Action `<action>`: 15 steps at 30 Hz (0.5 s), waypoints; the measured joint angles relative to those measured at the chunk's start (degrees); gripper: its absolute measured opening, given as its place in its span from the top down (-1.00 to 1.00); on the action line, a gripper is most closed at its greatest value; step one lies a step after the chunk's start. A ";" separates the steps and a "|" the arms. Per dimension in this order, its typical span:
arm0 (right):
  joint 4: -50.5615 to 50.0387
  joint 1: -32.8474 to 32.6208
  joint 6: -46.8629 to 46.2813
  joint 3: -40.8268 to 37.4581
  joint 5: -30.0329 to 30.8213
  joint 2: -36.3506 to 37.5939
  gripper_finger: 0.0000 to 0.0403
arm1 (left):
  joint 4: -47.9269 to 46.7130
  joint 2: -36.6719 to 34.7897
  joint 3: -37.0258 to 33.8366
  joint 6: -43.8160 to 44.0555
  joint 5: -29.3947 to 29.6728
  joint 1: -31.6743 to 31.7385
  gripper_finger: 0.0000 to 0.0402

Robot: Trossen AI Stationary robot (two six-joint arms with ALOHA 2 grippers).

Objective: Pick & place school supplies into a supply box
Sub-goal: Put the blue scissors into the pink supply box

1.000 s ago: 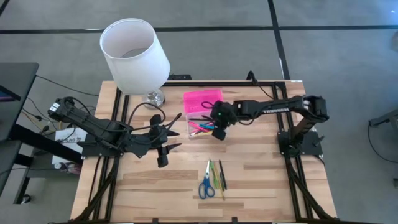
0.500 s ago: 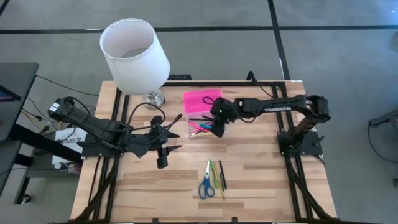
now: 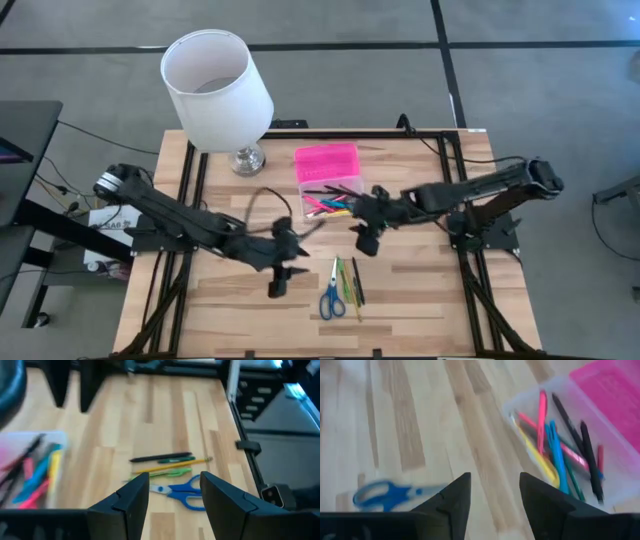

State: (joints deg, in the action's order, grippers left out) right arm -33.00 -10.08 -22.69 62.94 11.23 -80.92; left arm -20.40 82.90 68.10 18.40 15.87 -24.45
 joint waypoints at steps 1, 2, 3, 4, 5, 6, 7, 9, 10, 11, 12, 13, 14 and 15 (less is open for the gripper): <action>-1.58 -1.77 -1.34 0.00 1.28 0.63 0.21 | 1.39 1.63 0.00 -0.54 -0.94 0.02 0.15; -2.95 -3.47 -2.69 -0.02 2.68 1.21 0.22 | 2.46 3.15 0.00 -0.93 -1.66 0.02 0.15; -3.53 -5.10 -4.20 -0.01 4.11 1.72 0.24 | 3.04 4.58 0.00 -1.37 -2.23 0.02 0.15; -4.56 -6.87 -5.85 0.00 5.49 2.26 0.25 | 3.52 6.01 -0.02 -1.89 -2.59 0.02 0.15; -6.40 -8.71 -7.59 0.00 6.86 2.86 0.26 | 4.73 7.54 -0.02 -2.37 -3.28 0.02 0.16; -7.72 -10.34 -9.39 -0.02 8.20 3.39 0.26 | 6.14 8.94 -0.02 -2.67 -4.01 0.04 0.17; -8.39 -12.11 -11.34 -0.01 9.50 3.79 0.27 | 6.77 10.20 -0.02 -3.00 -4.79 0.04 0.18; -11.42 -15.76 -15.64 -0.02 12.08 4.77 0.28 | 9.97 13.27 -0.02 -3.47 -7.51 0.10 0.21; -12.57 -17.59 -18.03 -0.02 13.63 5.25 0.29 | 11.40 14.80 0.00 -3.51 -8.51 0.13 0.22; -13.33 -19.50 -20.41 -0.02 15.28 5.64 0.29 | 11.91 16.13 -0.01 -3.55 -9.20 0.13 0.24; -14.38 -21.38 -22.85 0.00 16.91 5.98 0.30 | 13.38 17.48 -0.06 -3.52 -10.05 0.13 0.25; -15.85 -23.41 -25.44 -0.01 18.46 6.27 0.30 | 15.41 18.87 -0.07 -3.47 -10.30 0.13 0.26; -17.27 -25.52 -27.94 -0.03 19.89 6.60 0.30 | 16.93 20.08 -0.04 -3.33 -10.31 0.13 0.28; -18.11 -27.33 -30.46 -0.04 21.27 6.88 0.30 | 18.25 21.26 -0.04 -3.17 -10.29 0.13 0.29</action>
State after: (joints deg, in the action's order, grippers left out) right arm -51.12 -37.41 -53.15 62.89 32.50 -74.03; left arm -2.16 104.16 68.05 15.22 5.58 -24.32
